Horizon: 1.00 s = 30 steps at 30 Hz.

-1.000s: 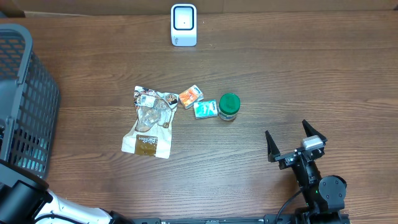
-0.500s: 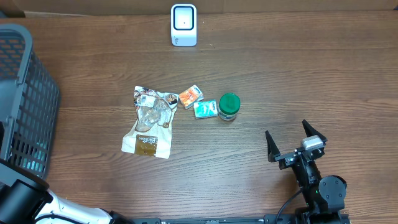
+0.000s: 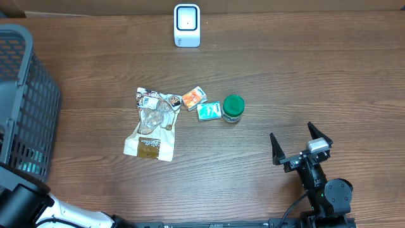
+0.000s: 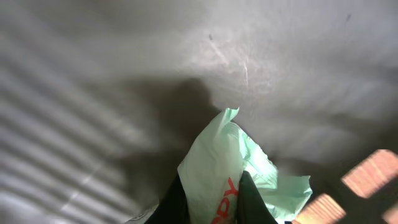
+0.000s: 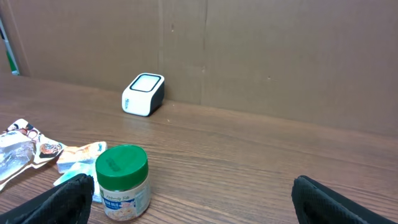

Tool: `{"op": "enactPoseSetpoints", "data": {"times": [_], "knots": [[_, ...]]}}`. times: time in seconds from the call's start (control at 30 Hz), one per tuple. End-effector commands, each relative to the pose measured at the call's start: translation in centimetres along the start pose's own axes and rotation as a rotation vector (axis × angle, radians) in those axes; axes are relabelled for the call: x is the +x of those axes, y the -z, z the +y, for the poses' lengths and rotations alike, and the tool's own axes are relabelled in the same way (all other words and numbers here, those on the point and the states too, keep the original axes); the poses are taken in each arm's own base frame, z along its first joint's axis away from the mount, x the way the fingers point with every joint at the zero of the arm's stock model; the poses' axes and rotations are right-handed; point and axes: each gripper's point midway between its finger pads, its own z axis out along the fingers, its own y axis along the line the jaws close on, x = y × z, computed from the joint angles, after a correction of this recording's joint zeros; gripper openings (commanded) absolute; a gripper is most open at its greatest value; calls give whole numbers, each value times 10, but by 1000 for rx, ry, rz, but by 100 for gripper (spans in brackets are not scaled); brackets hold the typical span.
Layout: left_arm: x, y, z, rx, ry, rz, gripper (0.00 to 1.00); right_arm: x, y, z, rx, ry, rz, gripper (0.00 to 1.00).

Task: Scan the item barcode
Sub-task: 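Carry the wipes pack out and drop it below the teal package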

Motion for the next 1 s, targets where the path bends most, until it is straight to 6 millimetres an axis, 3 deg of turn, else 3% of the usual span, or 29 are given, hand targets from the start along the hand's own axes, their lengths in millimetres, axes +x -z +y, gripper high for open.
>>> {"op": "enactPoseSetpoints", "data": {"times": [0.0,0.3,0.33,0.5,0.53,0.63,0.77,0.87,0.97], "knots": [[-37,44,2,-36,47,-119,4,3,0,0,3,1,0,100],[-68,147,-16,-46,120,-348,4,2,0,0,3,1,-1,100],[-70,167,-26,-39,134,-397,4,2,0,0,3,1,-1,100],[-77,221,-64,-9,97,-546,4,2,0,0,3,1,-1,100],[-77,242,-82,16,79,-599,4,2,0,0,3,1,-1,100],[-71,282,-123,65,0,-696,4,2,0,0,3,1,-1,100],[-48,335,-190,149,-146,-824,4,3,0,0,3,1,0,100],[-25,351,-227,206,-237,-849,4,2,0,0,3,1,-1,100],[6,345,-270,279,-324,-788,4,2,0,0,3,1,-1,100]]}}
